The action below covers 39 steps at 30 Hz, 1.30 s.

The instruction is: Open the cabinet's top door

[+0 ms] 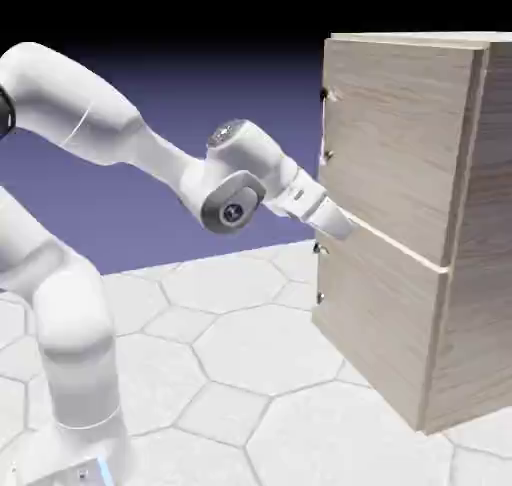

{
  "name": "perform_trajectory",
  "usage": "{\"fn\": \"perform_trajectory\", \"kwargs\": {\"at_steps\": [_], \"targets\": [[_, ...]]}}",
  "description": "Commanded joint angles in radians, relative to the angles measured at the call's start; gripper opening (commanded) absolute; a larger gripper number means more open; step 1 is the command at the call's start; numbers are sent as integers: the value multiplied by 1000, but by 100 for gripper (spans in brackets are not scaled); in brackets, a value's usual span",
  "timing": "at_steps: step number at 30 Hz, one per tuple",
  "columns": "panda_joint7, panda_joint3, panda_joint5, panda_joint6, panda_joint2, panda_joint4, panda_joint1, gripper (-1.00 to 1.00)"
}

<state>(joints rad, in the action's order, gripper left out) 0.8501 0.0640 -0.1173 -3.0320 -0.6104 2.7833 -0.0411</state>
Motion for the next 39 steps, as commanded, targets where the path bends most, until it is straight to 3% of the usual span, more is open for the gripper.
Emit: {"fn": "perform_trajectory", "kwargs": {"at_steps": [1,39], "targets": [[41,24,-44,2,-15,-10,-20,0],[1577,926,-1696,72,-584,-385,-768,0]]}}
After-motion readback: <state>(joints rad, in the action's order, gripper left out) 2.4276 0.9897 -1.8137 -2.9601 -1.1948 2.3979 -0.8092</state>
